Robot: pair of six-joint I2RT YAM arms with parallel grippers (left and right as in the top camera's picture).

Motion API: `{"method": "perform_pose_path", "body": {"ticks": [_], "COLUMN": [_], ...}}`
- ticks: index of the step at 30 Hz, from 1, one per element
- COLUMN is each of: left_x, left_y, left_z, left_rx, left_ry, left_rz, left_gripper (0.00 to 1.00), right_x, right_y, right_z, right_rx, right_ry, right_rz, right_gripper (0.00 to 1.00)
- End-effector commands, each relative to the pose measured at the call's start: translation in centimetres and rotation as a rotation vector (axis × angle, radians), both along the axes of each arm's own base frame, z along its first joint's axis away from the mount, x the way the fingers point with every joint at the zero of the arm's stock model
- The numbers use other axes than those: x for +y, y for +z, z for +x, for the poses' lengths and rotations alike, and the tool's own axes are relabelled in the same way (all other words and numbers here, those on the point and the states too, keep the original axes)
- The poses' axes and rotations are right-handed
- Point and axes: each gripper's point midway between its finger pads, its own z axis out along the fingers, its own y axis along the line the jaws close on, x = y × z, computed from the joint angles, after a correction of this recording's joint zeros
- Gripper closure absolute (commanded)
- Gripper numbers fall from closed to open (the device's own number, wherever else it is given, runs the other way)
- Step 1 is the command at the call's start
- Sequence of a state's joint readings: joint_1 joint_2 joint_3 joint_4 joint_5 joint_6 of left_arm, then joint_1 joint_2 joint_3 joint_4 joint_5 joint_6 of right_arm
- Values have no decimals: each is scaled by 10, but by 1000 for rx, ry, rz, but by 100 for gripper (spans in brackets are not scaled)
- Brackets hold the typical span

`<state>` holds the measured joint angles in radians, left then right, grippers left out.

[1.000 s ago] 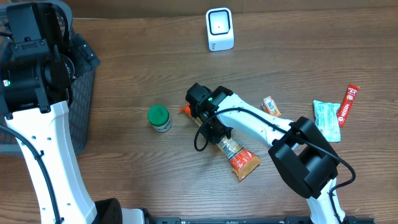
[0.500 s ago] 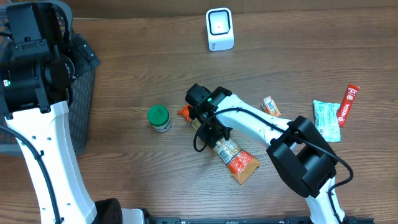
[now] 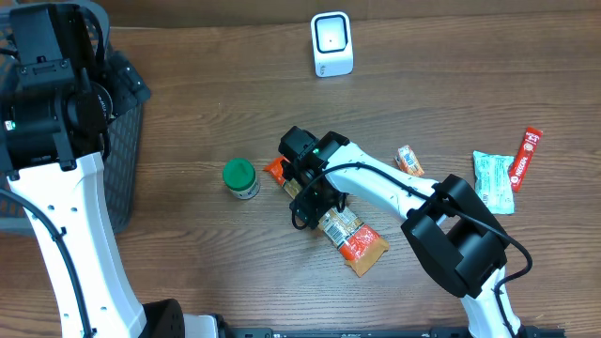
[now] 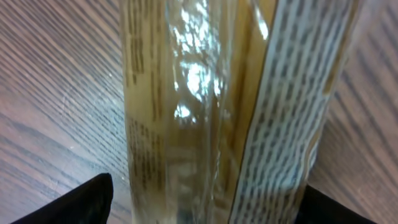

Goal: Scan the item barcode

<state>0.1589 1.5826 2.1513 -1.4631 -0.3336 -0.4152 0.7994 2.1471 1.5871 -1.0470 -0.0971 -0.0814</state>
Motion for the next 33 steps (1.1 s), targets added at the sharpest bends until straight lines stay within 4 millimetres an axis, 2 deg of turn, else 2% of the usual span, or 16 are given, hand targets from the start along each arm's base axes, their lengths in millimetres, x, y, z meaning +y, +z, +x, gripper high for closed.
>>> {"method": "perform_pose_path", "body": {"ticks": [1, 8, 12, 17, 21, 25, 29, 31, 33], "left_x": [4, 4, 4, 4, 4, 4, 4, 4, 4], "left_y": [2, 2, 2, 2, 2, 2, 2, 2, 2], "left_z": [1, 1, 1, 1, 1, 1, 1, 1, 1], "left_rx": [1, 1, 1, 1, 1, 1, 1, 1, 1], "left_ry": [5, 6, 6, 6, 6, 6, 6, 6, 6], "left_rz": [15, 15, 15, 15, 15, 15, 15, 15, 15], "left_gripper": [0, 0, 1, 0, 0, 0, 0, 0, 1], "right_x": [-1, -2, -6, 7, 5, 6, 6, 6, 7], "right_y": [-11, -20, -23, -29, -31, -31, -31, -31, -30], "right_z": [-13, -18, -13, -16, -13, -11, -11, -11, -10], "right_rx": [61, 40, -36, -124, -176, -174, -173, -174, -175], "right_ry": [1, 9, -37, -33, -60, -73, -68, -68, -69], "right_rz": [-4, -32, -100, -113, -146, -132, -133, -132, -130], "right_gripper": [12, 19, 22, 24, 25, 34, 49, 68, 78]}}
